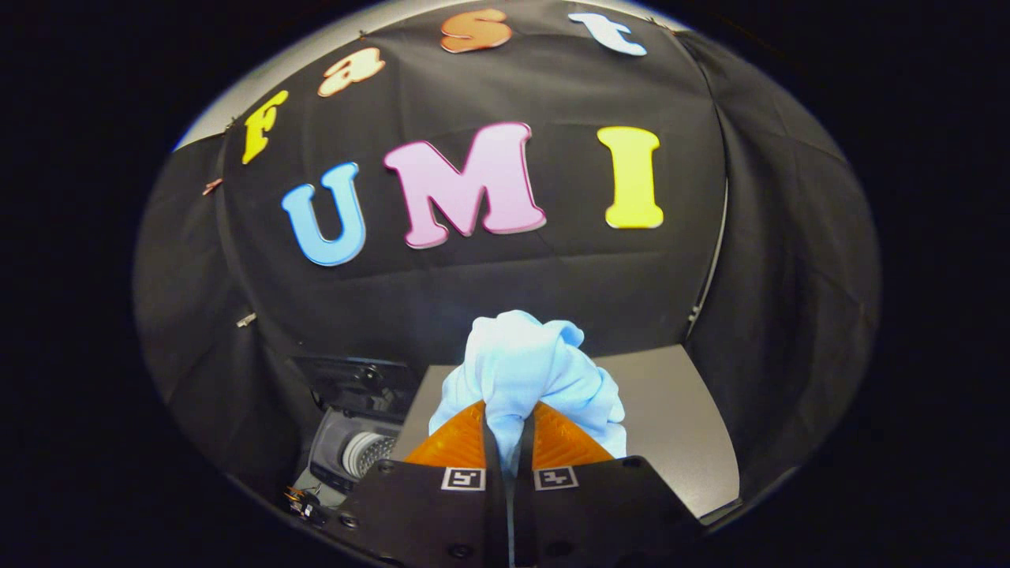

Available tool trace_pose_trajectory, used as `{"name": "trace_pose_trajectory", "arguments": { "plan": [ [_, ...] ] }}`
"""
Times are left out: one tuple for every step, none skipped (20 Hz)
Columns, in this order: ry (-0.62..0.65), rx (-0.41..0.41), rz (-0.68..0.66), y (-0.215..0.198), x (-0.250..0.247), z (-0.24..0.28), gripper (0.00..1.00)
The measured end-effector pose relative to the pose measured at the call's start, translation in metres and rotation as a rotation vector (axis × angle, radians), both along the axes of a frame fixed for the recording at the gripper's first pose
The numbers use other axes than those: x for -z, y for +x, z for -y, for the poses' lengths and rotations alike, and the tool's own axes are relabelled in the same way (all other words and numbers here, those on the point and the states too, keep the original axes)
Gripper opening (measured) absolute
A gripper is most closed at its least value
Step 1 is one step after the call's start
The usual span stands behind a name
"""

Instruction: Put the clothes into the washing machine and then close the washing machine lid.

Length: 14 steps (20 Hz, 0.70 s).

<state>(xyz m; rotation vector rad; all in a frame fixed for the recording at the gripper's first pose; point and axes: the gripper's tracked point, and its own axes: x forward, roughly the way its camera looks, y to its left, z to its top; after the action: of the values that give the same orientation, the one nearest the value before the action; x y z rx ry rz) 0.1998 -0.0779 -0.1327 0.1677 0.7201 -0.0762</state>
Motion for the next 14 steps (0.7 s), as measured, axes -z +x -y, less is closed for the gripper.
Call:
{"name": "trace_pose_trajectory", "arguments": {
  "plan": [
    [0.002,-0.030,0.030,0.003,-0.013,-0.020,0.08],
    [0.002,-0.063,0.060,0.007,-0.023,-0.039,0.08],
    [-0.004,-0.097,0.082,0.009,-0.030,-0.059,0.08],
    [-0.012,-0.131,0.097,0.010,-0.034,-0.079,0.08],
    [-0.013,-0.159,0.107,0.012,-0.035,-0.099,0.08],
    [-0.004,-0.187,0.110,0.012,-0.035,-0.120,0.08],
    [0.010,-0.215,0.112,0.014,-0.035,-0.141,0.08],
    [0.027,-0.244,0.111,0.017,-0.034,-0.163,0.08],
    [0.046,-0.274,0.108,0.019,-0.031,-0.185,0.08],
    [0.069,-0.304,0.106,0.021,-0.028,-0.206,0.08],
    [0.091,-0.335,0.110,0.024,-0.026,-0.229,0.08],
    [0.112,-0.367,0.116,0.026,-0.024,-0.248,0.08],
    [0.132,-0.390,0.127,0.031,-0.021,-0.267,0.07],
    [0.144,-0.410,0.139,0.033,-0.018,-0.283,0.08]
  ]
}}
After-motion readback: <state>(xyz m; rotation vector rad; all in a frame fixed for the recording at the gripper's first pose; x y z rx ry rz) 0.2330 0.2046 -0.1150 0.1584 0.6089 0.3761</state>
